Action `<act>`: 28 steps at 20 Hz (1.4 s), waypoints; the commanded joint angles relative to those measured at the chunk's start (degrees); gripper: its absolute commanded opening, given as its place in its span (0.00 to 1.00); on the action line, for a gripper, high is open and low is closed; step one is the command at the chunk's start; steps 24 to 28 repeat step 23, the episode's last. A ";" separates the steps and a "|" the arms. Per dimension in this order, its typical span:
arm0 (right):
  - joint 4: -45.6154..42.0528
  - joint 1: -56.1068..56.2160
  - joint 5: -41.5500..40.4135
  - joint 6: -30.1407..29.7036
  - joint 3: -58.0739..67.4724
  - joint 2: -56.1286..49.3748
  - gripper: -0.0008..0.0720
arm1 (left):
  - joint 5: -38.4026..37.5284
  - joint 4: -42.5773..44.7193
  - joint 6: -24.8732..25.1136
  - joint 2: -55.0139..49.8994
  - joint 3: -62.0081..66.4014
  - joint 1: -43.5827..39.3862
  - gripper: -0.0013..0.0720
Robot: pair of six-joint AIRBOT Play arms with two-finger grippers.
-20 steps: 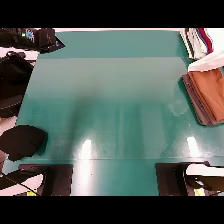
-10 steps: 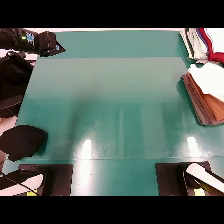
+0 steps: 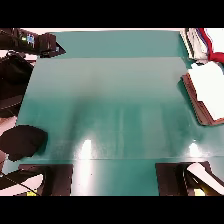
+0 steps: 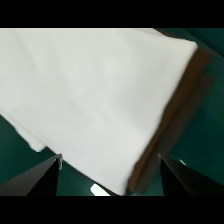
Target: Fold the shirts.
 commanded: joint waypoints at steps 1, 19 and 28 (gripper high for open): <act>7.72 8.04 -0.94 -0.04 2.86 3.56 0.94 | 0.09 -0.02 0.09 -0.04 0.00 -0.02 0.06; 7.45 64.83 -2.67 -1.33 11.93 -2.69 0.04 | 0.96 0.02 0.07 -0.02 0.00 0.00 0.06; 7.65 63.06 -2.23 -1.31 11.93 -2.05 0.04 | 0.96 0.02 0.07 -0.02 0.00 0.00 0.06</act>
